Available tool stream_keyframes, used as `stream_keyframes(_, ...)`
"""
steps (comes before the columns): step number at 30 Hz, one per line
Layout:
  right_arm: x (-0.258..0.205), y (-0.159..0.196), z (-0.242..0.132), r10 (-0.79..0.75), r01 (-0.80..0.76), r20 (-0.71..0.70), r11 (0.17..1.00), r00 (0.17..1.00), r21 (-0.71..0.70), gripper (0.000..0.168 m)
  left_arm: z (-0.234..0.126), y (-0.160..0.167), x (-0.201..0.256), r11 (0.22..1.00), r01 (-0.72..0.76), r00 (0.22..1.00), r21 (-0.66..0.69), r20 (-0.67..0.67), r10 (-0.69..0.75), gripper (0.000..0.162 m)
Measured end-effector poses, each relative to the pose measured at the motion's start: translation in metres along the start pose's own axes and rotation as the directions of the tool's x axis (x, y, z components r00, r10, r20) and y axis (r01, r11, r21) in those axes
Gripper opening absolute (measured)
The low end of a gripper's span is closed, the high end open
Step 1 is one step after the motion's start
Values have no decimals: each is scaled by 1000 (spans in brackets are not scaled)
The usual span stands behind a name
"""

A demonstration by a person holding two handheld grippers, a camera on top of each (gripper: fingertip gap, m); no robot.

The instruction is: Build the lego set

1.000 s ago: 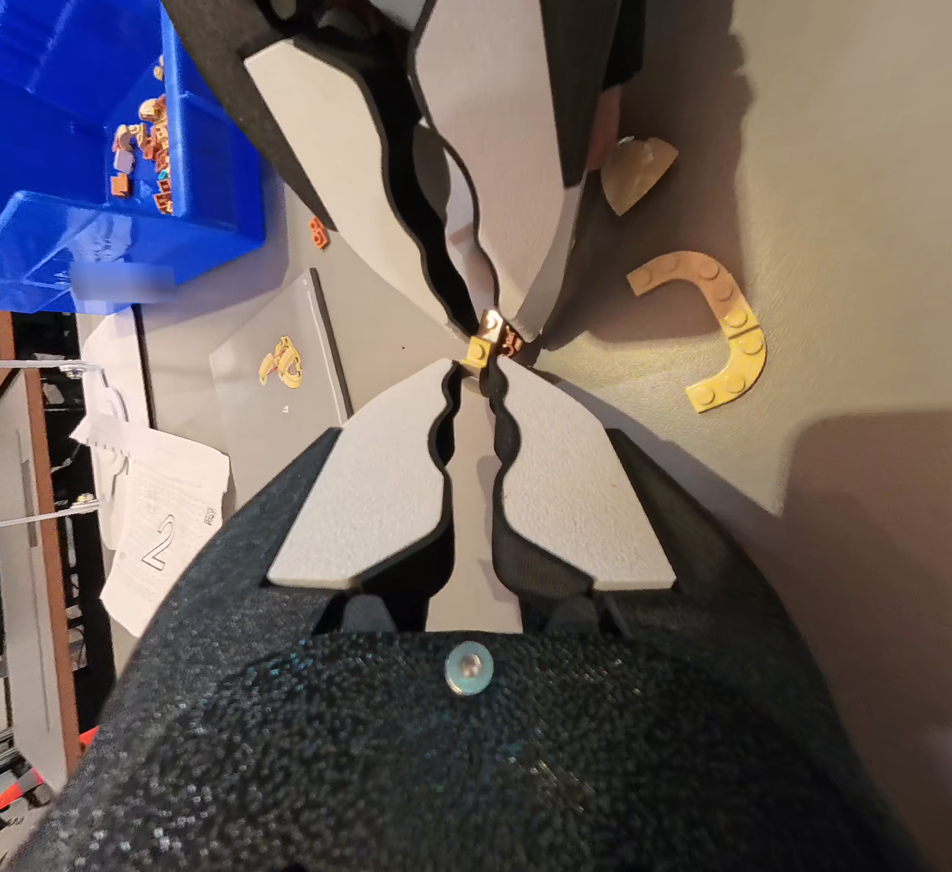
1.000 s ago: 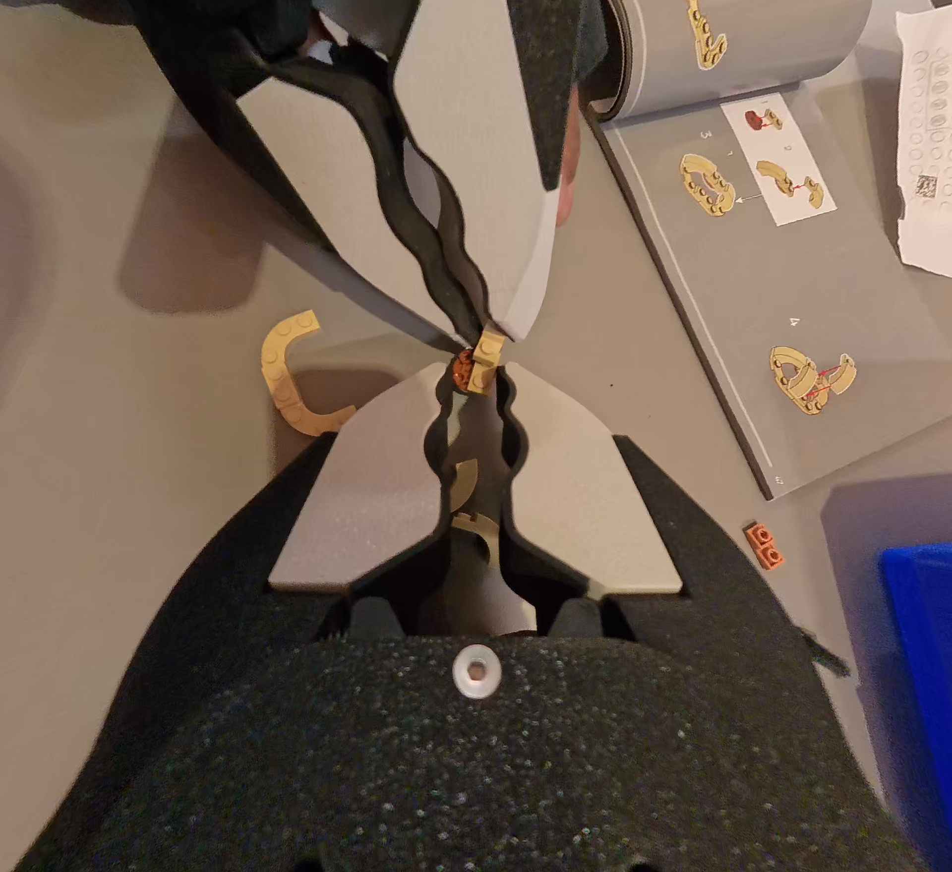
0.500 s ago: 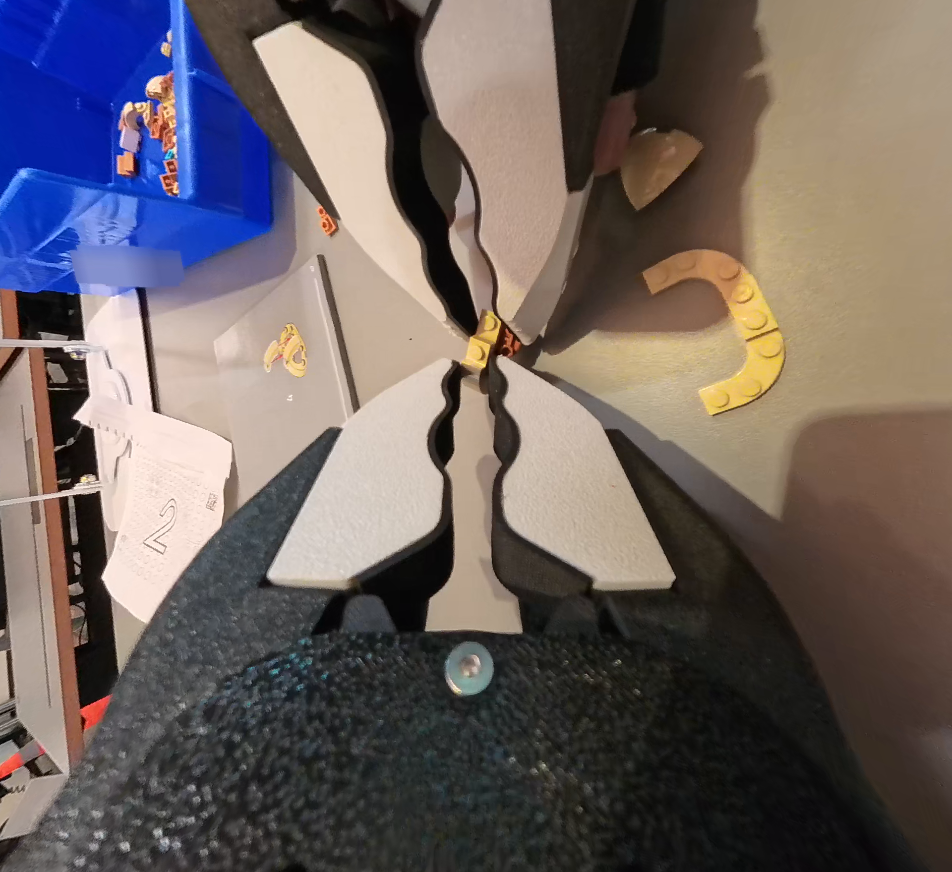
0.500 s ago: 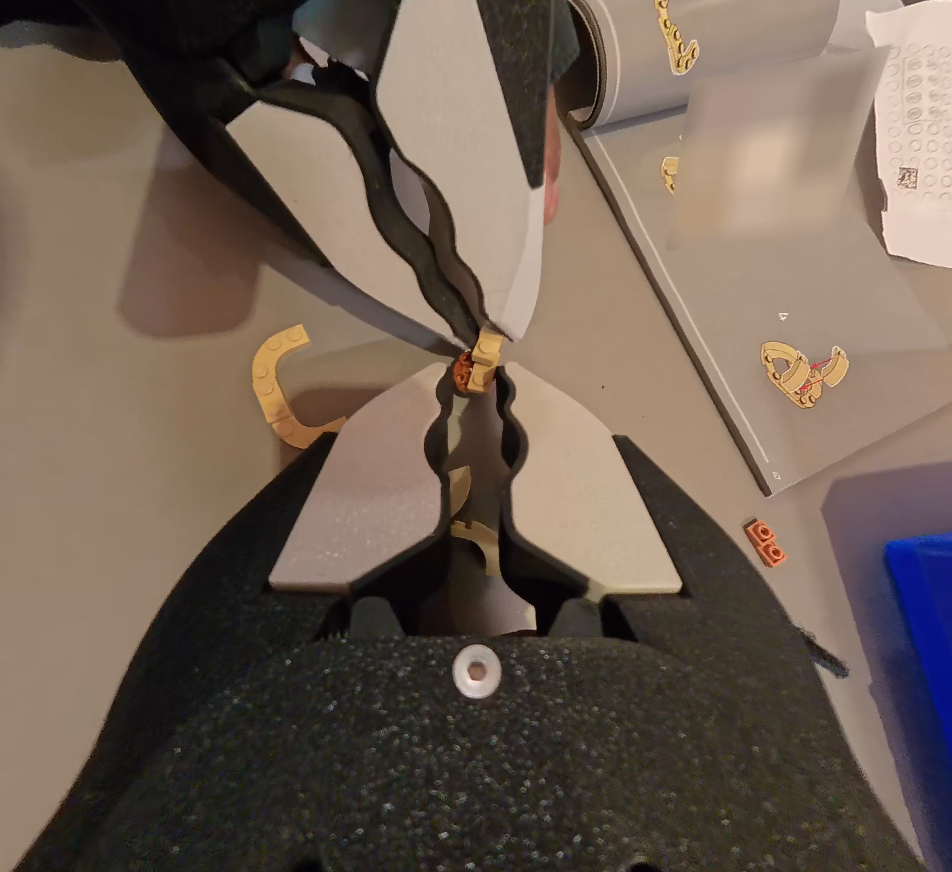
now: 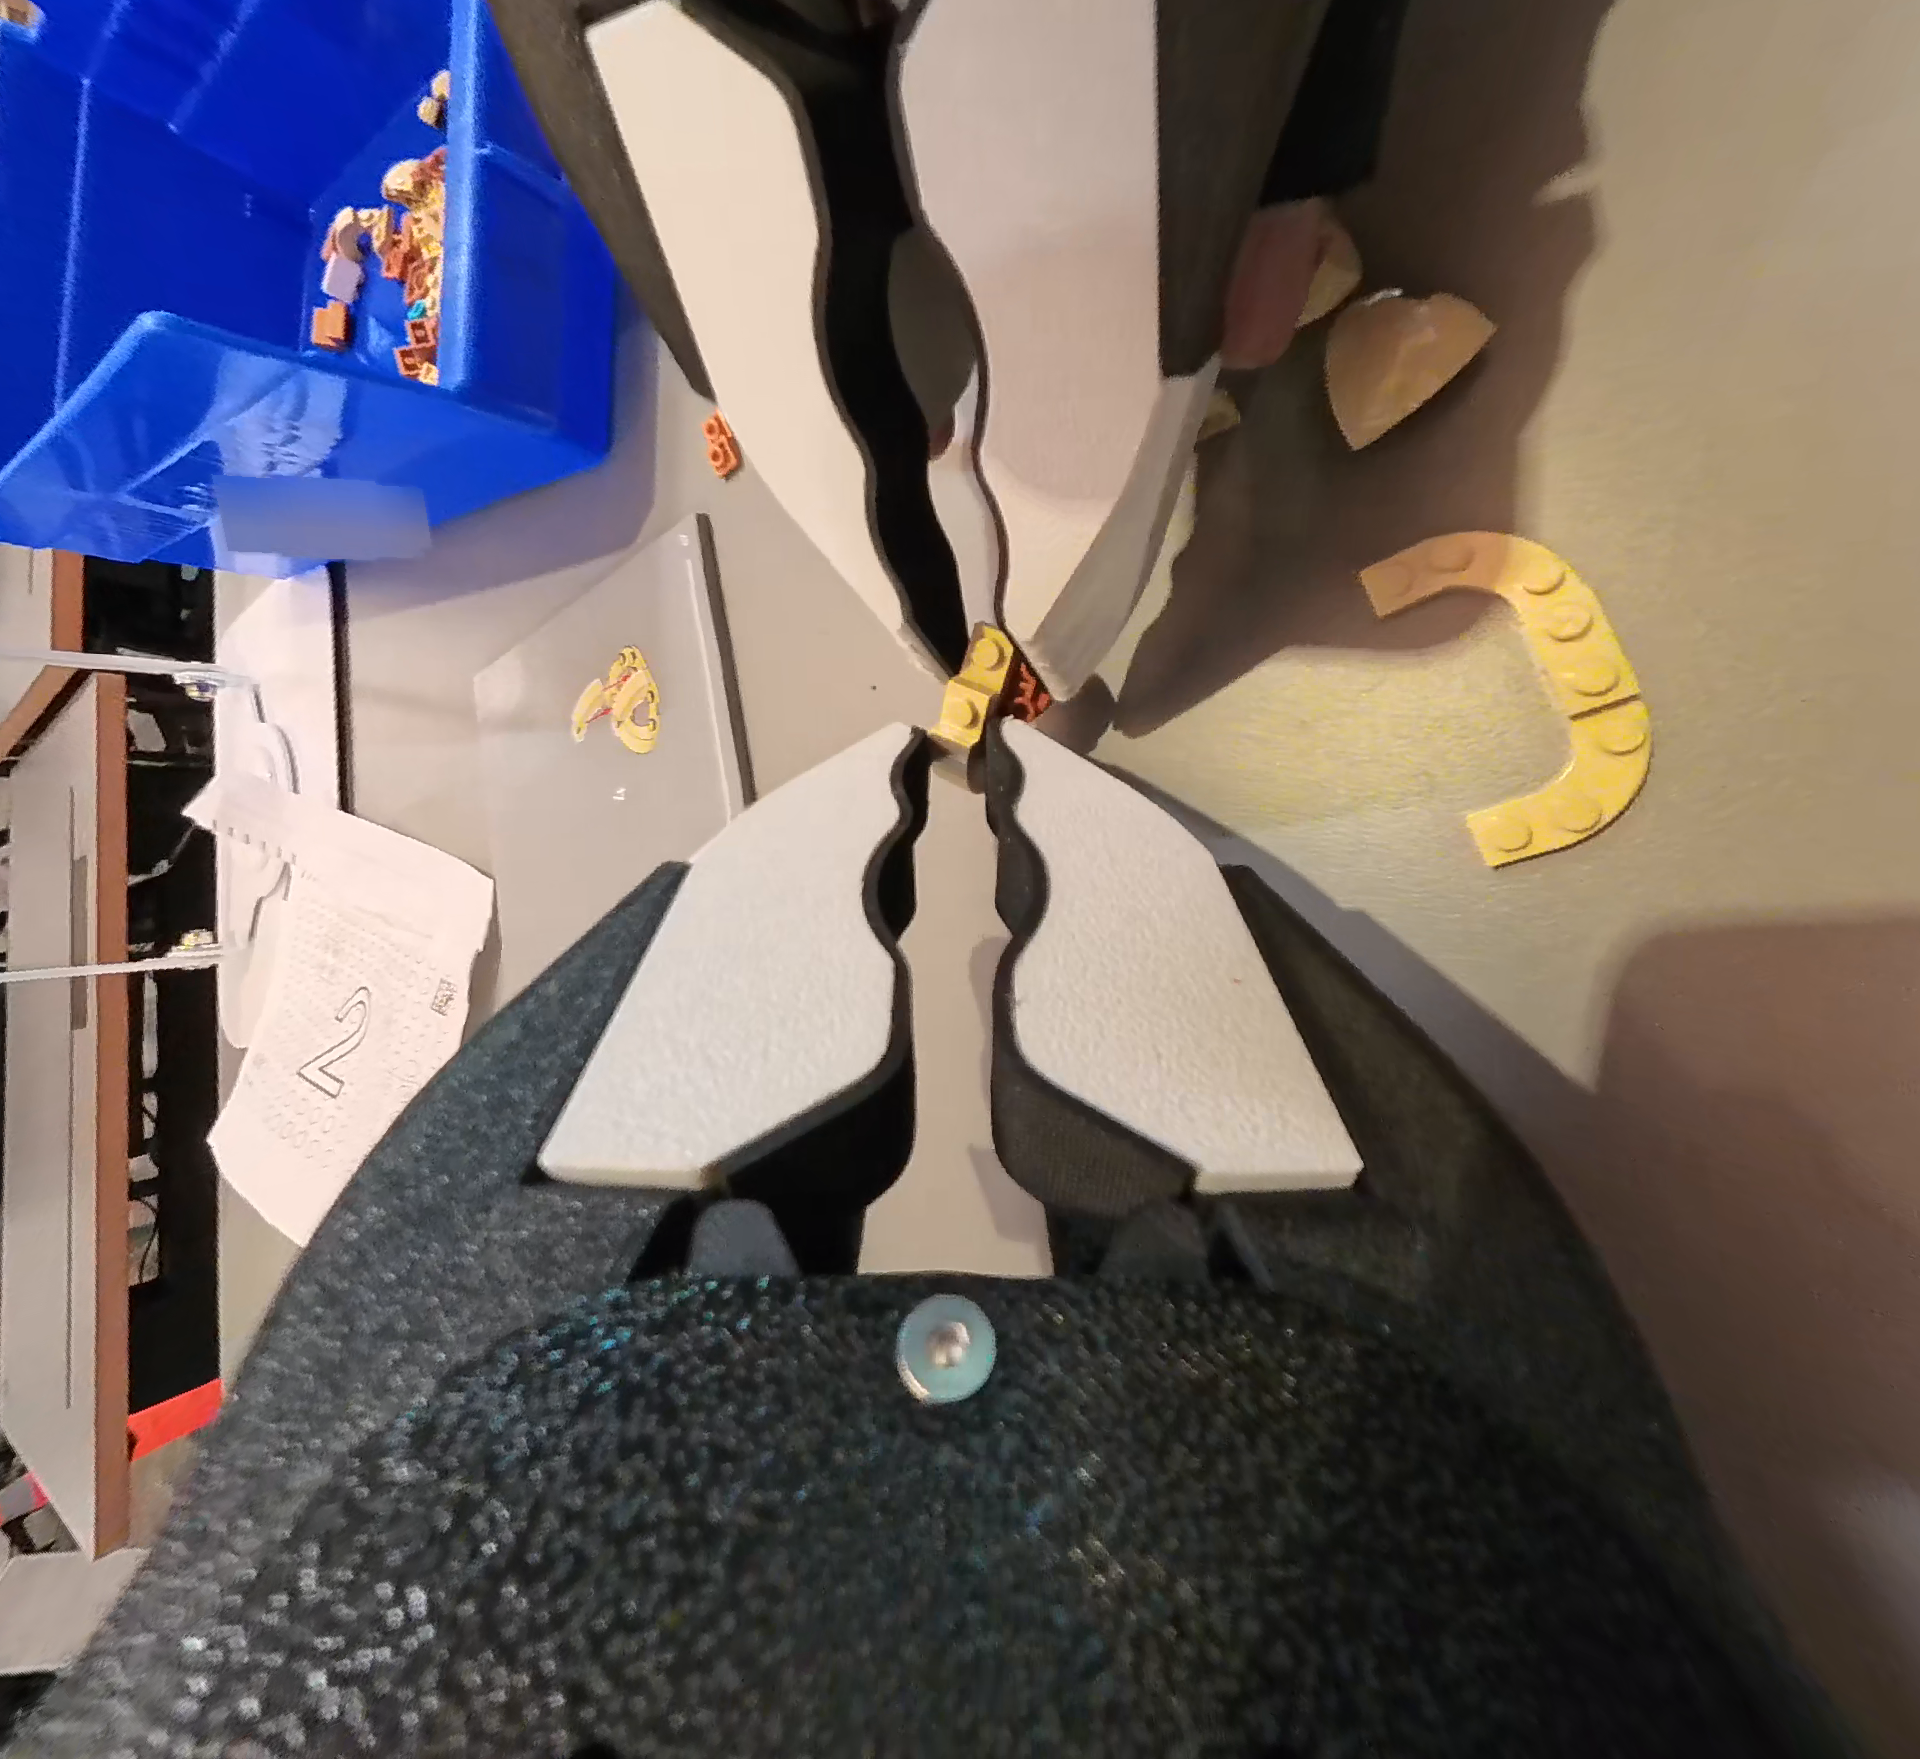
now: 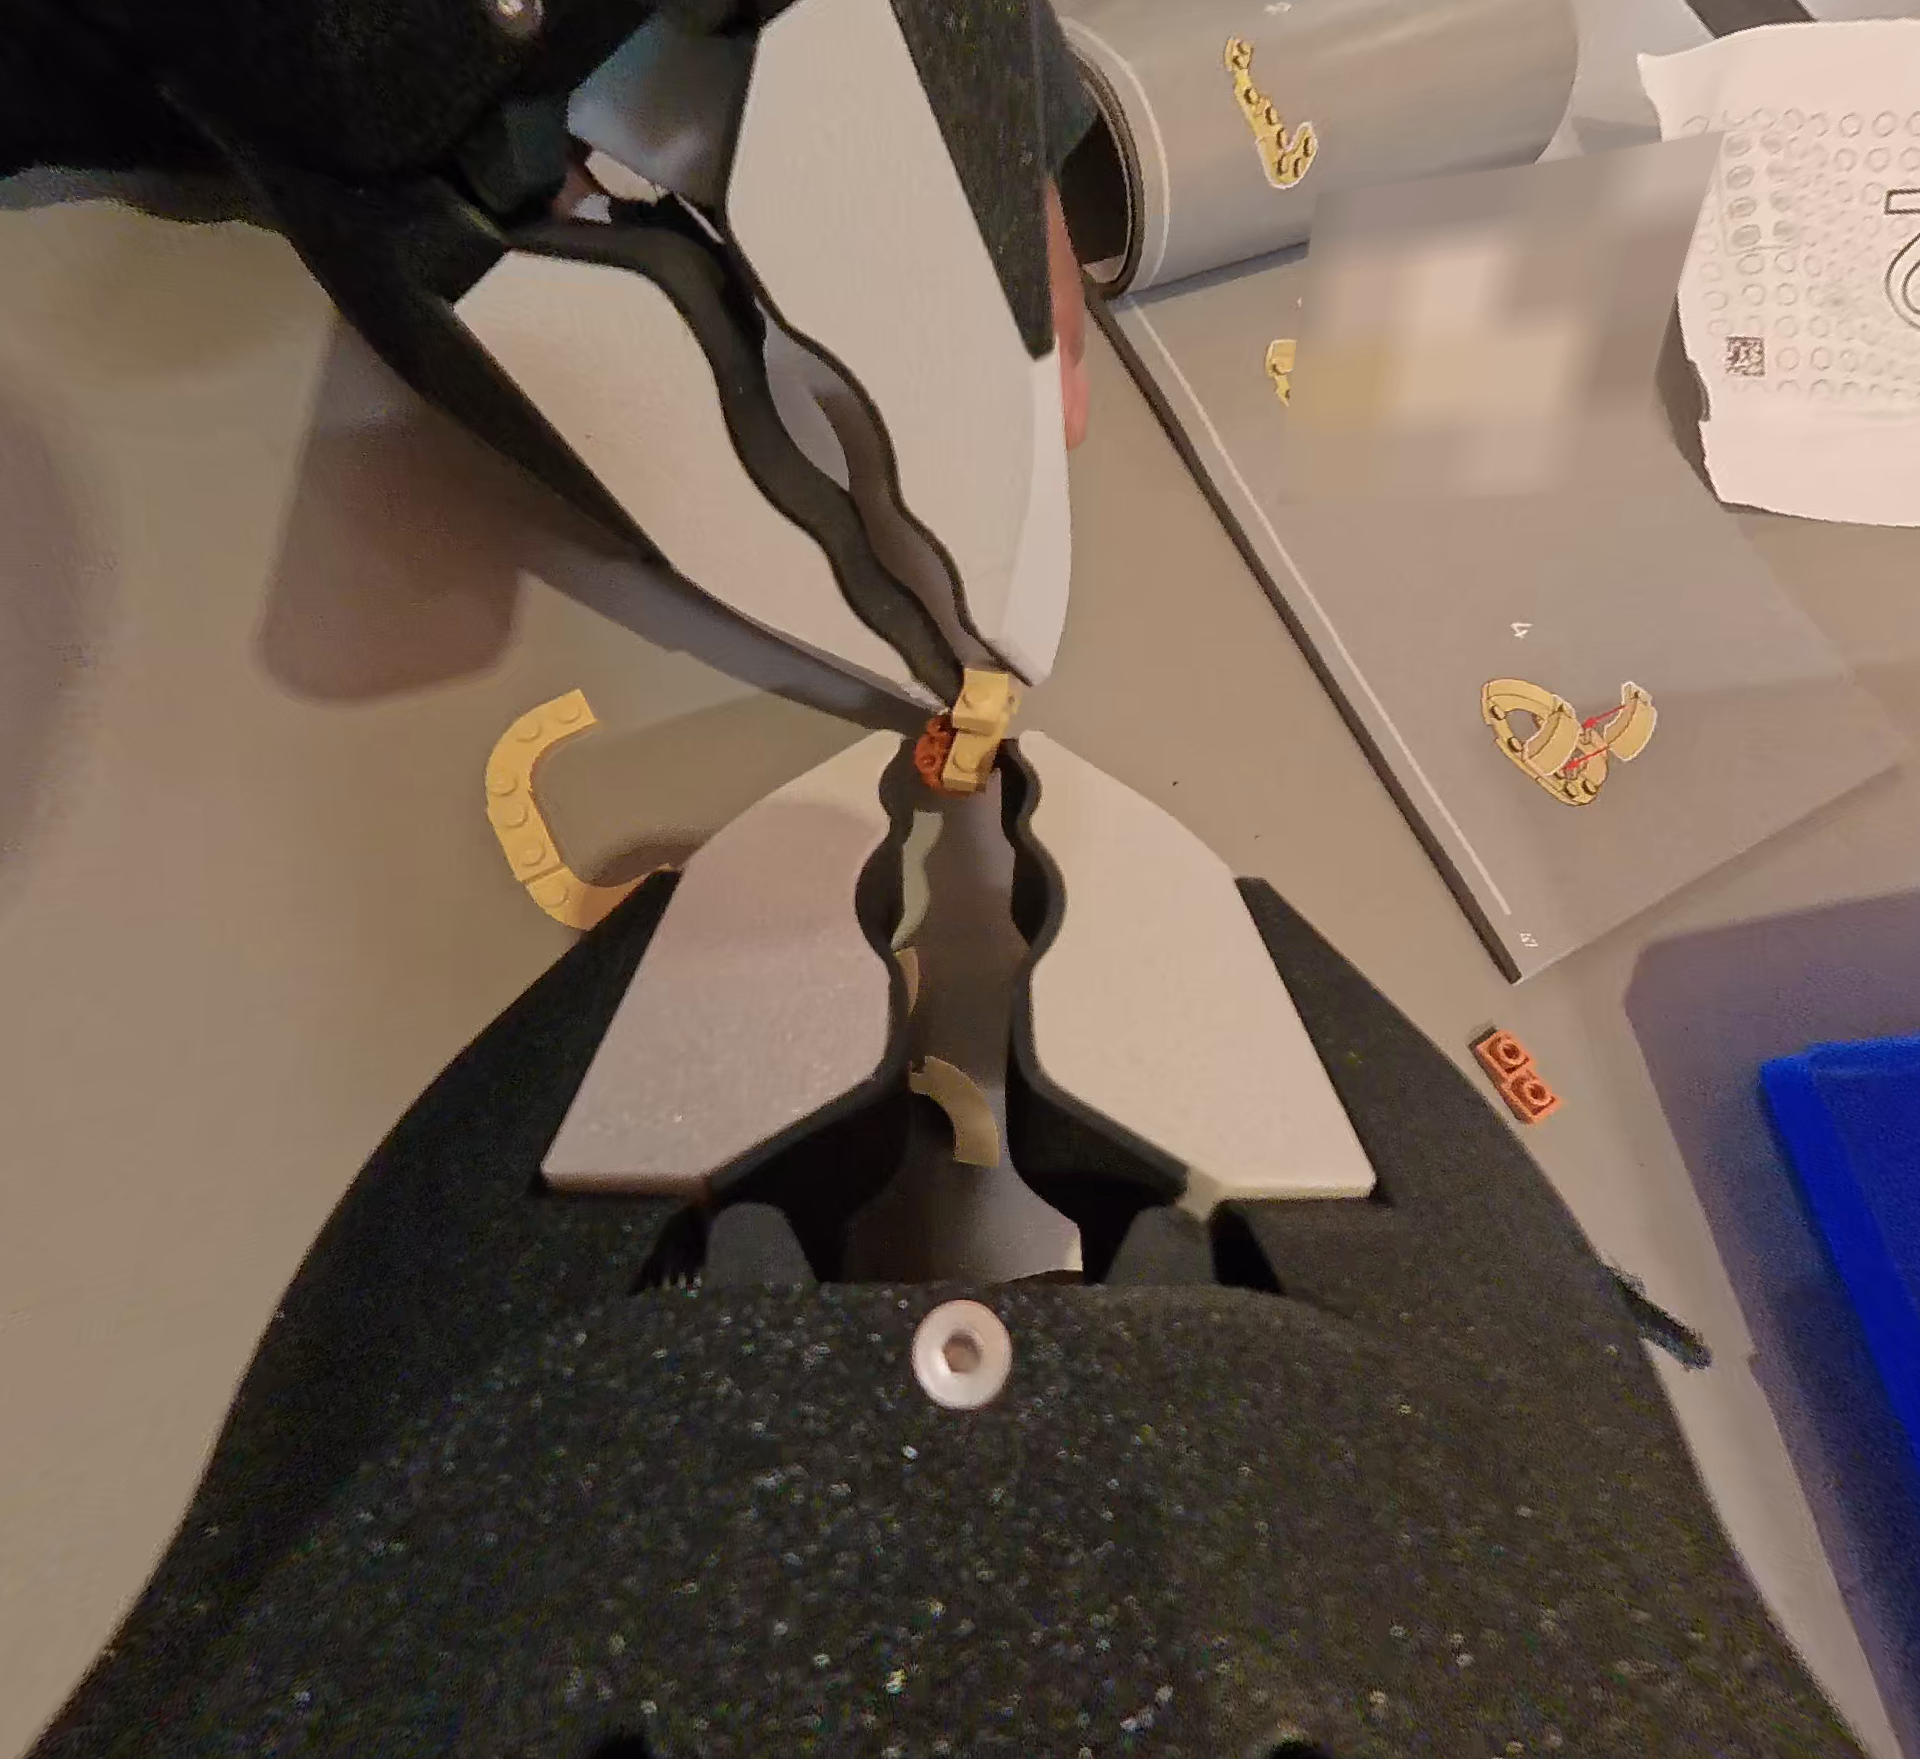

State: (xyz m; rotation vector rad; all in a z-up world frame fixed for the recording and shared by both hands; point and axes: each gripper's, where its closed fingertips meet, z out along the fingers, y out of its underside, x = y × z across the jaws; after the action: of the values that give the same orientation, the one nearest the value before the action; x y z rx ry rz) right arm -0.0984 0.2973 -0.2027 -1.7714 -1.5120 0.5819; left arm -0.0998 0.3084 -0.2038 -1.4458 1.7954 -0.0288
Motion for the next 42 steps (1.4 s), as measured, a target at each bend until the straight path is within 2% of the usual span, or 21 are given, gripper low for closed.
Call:
stream_keyframes(23, 9, -2, -2, 77, -77, 9, 995, 997, 59, 15, 6, 1, -7, 997, 49, 998, 65, 38, -51, 10)
stream_keyframes(42, 10, -4, -3, 84, -84, 11, 994, 996, 76, 15, 7, 1, -7, 994, 64, 997, 86, 39, -67, 10)
